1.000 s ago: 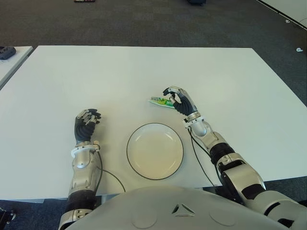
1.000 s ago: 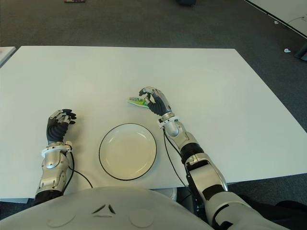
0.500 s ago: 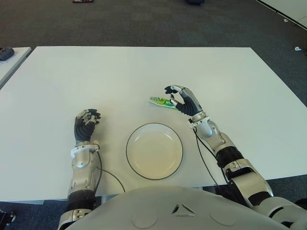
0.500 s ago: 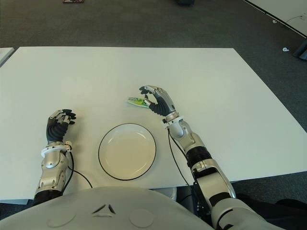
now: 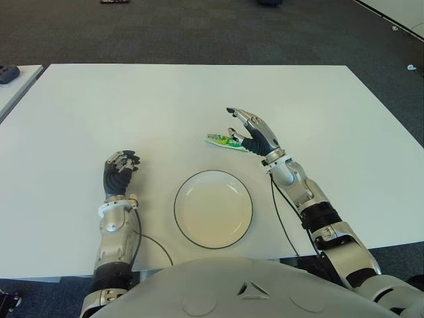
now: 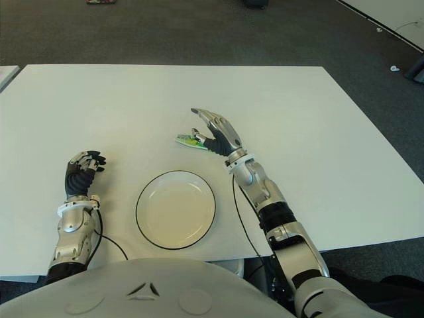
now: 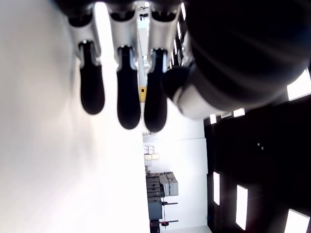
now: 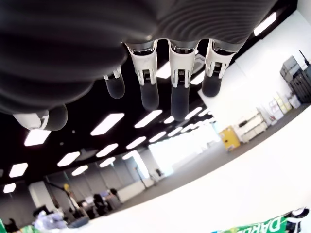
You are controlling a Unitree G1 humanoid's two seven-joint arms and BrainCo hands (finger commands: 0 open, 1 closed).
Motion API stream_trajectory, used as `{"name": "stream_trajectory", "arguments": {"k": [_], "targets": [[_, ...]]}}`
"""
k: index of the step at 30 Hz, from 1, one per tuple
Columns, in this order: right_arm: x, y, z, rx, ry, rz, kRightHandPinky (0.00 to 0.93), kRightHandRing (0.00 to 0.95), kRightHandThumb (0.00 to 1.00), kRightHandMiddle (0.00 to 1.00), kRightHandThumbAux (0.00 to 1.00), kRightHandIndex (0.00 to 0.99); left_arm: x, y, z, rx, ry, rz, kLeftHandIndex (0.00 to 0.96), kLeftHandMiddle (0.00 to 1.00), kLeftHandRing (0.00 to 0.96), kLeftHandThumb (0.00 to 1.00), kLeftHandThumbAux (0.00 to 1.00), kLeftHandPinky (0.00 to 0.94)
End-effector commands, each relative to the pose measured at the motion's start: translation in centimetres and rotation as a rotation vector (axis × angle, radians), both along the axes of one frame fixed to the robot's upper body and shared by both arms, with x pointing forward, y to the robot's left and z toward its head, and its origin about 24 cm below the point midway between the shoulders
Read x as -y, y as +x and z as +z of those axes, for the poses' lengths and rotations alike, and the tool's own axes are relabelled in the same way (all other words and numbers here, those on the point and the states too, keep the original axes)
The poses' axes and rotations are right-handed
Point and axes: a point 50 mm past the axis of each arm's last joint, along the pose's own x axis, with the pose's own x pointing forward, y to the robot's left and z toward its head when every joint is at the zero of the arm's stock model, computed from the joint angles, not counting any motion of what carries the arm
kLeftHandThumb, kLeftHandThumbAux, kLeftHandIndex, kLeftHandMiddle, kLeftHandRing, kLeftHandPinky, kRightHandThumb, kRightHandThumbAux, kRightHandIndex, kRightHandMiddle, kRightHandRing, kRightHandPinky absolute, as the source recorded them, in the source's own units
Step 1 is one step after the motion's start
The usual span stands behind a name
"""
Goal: Put the toothpaste on the table into the plate.
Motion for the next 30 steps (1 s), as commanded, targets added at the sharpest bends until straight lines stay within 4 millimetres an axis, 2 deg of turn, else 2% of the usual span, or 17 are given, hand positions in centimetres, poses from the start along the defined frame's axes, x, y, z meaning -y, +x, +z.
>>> {"name": "stream_trajectory", "arguments": {"k": [1,12,30], "targets": [[0.3,0.2,-0.5,-0.083,-0.165,-0.041,0.000,0.000,0.552,0.000,0.134,0.000,0.3,0.1,-0.3,-0.018,-0.014,-0.017,0.426,0.503,0.507,0.704,0.719,0.492],[-0.1,1.6,-0.6,-0.181,-0.354,-0.111,0.000,0.000,0.531,0.000,0.093,0.000,0.6,0.1,-0.2,-0.004,-0.017,-0.013,0.426,0.511,0.514,0.705,0.718,0.493],[-0.4,2.6,-1.8,-0.319,-0.439,-0.202,0.000,0.000,0.520,0.000,0.091,0.000,0.5,-0.2,-0.3,-0.020,-0.009,-0.003,0.426,0.511,0.517,0.703,0.719,0.501]]}}
